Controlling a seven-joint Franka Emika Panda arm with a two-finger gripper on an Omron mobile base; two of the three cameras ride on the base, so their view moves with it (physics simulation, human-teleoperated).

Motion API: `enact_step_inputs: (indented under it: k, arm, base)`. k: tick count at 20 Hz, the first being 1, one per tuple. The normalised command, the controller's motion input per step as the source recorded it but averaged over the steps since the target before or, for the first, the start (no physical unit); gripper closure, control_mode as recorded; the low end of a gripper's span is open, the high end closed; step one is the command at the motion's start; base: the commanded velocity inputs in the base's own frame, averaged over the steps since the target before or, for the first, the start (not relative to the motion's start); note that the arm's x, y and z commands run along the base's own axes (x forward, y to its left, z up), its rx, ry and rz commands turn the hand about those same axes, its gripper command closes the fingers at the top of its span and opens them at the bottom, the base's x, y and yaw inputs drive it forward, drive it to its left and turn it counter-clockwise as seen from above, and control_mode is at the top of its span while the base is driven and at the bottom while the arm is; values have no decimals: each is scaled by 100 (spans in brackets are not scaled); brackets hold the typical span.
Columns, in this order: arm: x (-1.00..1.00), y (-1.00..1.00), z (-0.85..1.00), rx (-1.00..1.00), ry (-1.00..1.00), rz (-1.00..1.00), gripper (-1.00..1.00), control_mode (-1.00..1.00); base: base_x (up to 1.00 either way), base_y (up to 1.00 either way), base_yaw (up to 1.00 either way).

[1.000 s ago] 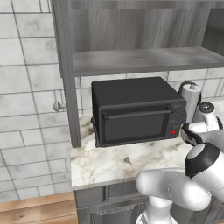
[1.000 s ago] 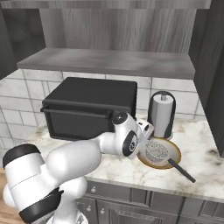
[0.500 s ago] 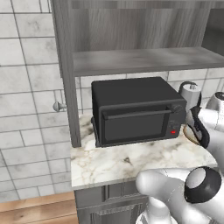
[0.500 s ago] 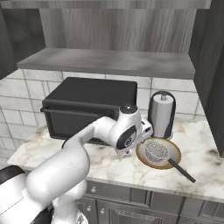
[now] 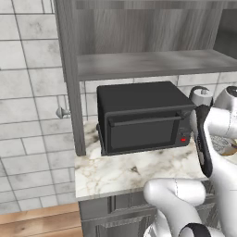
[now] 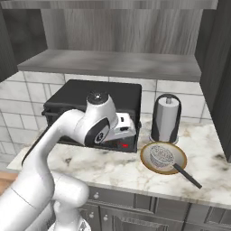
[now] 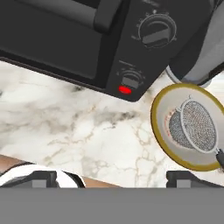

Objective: Open the cabinet and setup a tea strainer by placing it in the bowl upright.

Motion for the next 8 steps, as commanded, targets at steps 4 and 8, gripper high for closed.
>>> enact_step_inputs:
  k: [4,8]
  arm:
    - [-43,48,80,12,5,-37,-100,-100]
    - [-41,55,83,12,11,-28,-100,-100]
  base:
    - [0,0,0]
    - [0,0,0]
